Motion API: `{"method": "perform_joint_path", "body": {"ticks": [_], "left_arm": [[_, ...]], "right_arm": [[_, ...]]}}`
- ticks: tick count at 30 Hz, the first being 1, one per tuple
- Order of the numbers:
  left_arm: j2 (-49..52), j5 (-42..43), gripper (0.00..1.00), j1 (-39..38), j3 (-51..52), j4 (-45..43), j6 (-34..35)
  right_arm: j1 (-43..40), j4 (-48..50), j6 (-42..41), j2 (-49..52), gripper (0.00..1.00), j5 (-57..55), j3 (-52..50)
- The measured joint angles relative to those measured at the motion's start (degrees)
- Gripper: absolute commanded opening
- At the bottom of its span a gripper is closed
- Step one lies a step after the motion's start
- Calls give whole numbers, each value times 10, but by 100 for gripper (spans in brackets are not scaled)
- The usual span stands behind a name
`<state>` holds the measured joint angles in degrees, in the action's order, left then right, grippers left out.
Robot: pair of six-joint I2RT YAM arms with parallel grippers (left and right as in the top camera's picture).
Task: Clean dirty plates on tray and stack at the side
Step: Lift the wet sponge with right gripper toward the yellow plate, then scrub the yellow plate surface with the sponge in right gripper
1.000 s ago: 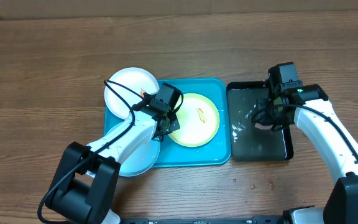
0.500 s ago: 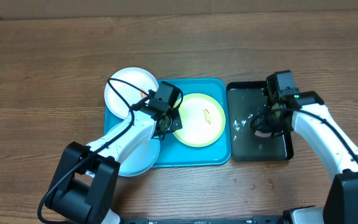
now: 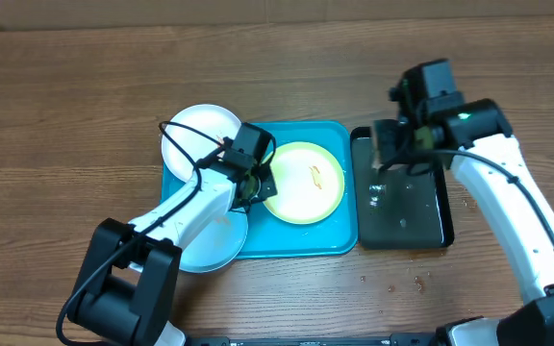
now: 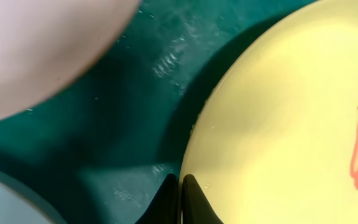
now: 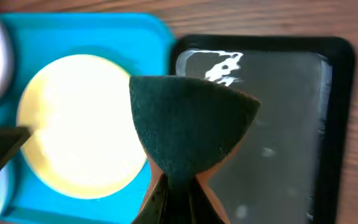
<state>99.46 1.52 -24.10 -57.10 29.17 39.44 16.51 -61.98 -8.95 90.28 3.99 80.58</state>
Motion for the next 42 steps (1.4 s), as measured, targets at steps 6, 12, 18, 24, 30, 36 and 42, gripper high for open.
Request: {"method": "perform_joint_path", "body": {"ticks": [6, 12, 18, 24, 30, 36, 42], "left_arm": [[0, 9, 4, 15, 14, -9, 9], [0, 18, 4, 15, 14, -10, 8], [0, 21, 4, 15, 15, -10, 8], [0, 23, 4, 15, 15, -10, 8], [0, 24, 4, 15, 15, -9, 8], [0, 26, 4, 15, 15, -10, 8], [0, 28, 4, 15, 15, -10, 8]], "right_arm": [[83, 43, -8, 5, 4, 3, 0], [125, 78, -19, 49, 4, 0, 0], [129, 94, -34, 135, 4, -4, 0], [129, 121, -42, 190, 4, -10, 0], [129, 142, -43, 218, 4, -23, 0], [129, 160, -43, 252, 4, -30, 0], [129, 163, -43, 270, 4, -23, 5]]}}
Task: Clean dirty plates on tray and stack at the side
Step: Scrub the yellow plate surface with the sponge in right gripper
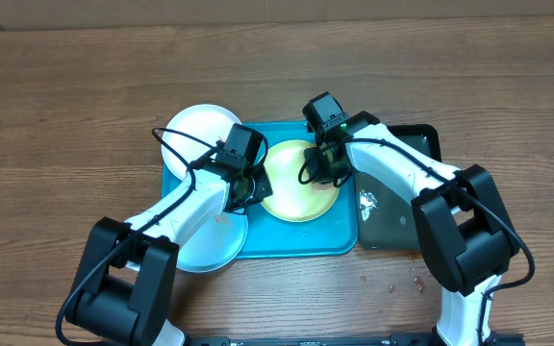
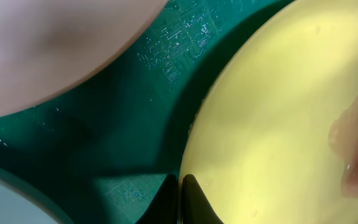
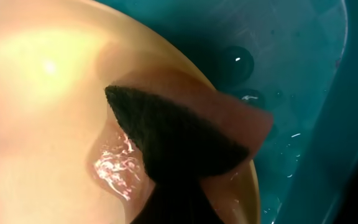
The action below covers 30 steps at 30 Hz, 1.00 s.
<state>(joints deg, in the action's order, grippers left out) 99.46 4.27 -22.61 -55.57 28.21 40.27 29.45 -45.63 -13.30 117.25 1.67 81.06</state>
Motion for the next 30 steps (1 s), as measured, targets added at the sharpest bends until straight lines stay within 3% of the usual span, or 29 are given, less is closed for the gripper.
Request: {"method": "perform_joint_path", "body": {"ticks": [10, 18, 23, 30], "left_arm": [[0, -2, 4, 0, 0, 1, 0], [0, -2, 4, 2, 1, 2, -2], [0, -2, 4, 2, 1, 3, -2], [0, -2, 4, 2, 1, 3, -2]], "right_arm": [[1, 0, 0, 7, 4, 77, 3], [54, -2, 14, 14, 4, 126, 10], [49, -74, 33, 26, 4, 189, 55], [-26, -176, 59, 10, 4, 221, 129]]}}
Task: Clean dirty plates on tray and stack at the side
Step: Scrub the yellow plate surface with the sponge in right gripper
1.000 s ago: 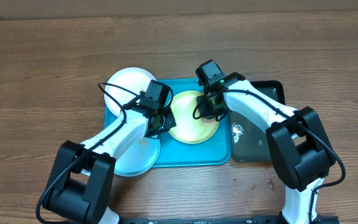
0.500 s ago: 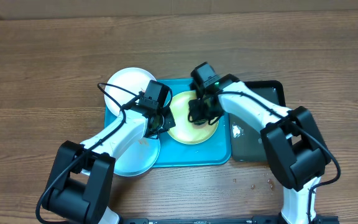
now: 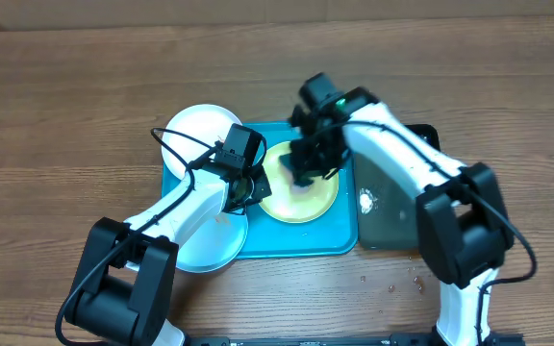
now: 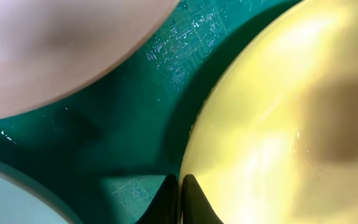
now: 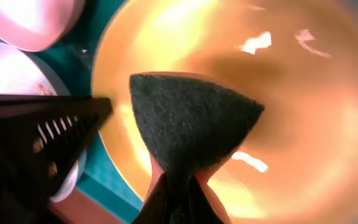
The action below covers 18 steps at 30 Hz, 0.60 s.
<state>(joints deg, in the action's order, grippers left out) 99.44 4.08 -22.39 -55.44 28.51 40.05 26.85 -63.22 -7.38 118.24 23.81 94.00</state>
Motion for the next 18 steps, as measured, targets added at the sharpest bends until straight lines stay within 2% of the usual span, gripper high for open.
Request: {"method": "perform_joint_path", "body": {"ticks": [8, 14, 18], "left_arm": [[0, 0, 4, 0, 0, -1, 0], [0, 0, 5, 0, 0, 0, 0], [0, 0, 5, 0, 0, 0, 0]], "right_arm": [[-95, -110, 20, -37, 4, -83, 1], [-145, -118, 6, -37, 4, -173, -12], [-166, -88, -13, -37, 4, -221, -48]]}}
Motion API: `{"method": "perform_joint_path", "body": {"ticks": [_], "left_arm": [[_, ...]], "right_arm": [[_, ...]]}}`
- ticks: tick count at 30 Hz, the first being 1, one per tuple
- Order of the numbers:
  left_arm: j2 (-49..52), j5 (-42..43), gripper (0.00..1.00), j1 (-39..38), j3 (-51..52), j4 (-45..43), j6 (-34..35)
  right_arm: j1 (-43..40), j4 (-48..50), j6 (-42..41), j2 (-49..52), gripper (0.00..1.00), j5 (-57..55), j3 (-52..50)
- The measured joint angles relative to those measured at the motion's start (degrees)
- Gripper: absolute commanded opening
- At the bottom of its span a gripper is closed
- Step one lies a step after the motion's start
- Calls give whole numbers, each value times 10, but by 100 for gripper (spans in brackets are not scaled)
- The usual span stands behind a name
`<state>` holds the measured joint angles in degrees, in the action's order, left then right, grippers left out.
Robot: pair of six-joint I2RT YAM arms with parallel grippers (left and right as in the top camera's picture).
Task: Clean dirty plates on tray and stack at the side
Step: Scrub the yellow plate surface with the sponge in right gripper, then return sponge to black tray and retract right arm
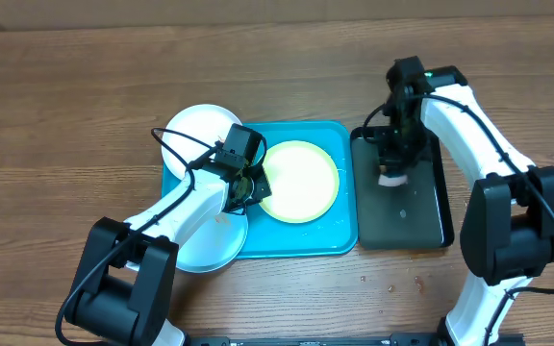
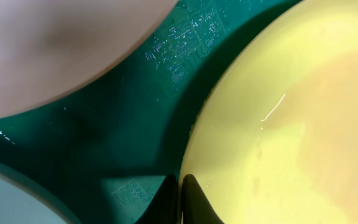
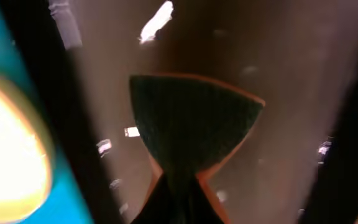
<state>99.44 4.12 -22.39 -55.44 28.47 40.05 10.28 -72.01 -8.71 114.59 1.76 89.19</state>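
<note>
A yellow plate (image 1: pixel 300 181) lies wet and unmarked on the blue tray (image 1: pixel 339 235); the left wrist view shows its surface (image 2: pixel 291 124) close up. My left gripper (image 1: pixel 250 185) is shut on its left rim, fingertips (image 2: pixel 180 186) pinched together. My right gripper (image 1: pixel 392 165) is shut on a dark green sponge (image 3: pixel 191 118) with an orange backing, held over the black water tray (image 1: pixel 404 226). A white plate (image 1: pixel 200 130) overlaps the blue tray's far left corner. Another white plate (image 1: pixel 210 245) lies at its near left.
The black water tray (image 3: pixel 73 112) sits right of the blue tray, holding a film of water. Small droplets (image 1: pixel 392 284) mark the wooden table in front of it. The back and left of the table show bare wood.
My right gripper, still holding the sponge, has gone from over the yellow plate to over the black water tray. The plate now shows no stain. The left gripper still pinches the plate's rim.
At first the sponge hung over the black tray and the yellow plate bore a red smear, with my left gripper on its rim. Then the sponge pressed on the plate, then stood over its middle. Now the plate is unmarked and the sponge is back over the black tray.
</note>
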Motion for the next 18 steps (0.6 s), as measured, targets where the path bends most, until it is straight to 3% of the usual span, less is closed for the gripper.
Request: {"method": "perform_joint_path", "body": {"ticks": [6, 8, 9, 10, 18], "left_arm": [[0, 0, 6, 0, 0, 0, 0], [0, 0, 8, 0, 0, 0, 0], [0, 0, 10, 0, 0, 0, 0], [0, 0, 11, 0, 0, 0, -1], [0, 0, 25, 0, 4, 2, -2]], "right_arm": [[-4, 83, -9, 0, 6, -24, -78], [-5, 104, -14, 0, 36, -27, -102], [-4, 109, -14, 0, 47, -28, -108], [-4, 111, -16, 0, 51, -29, -113], [-6, 50, -17, 0, 61, -31, -75]]}}
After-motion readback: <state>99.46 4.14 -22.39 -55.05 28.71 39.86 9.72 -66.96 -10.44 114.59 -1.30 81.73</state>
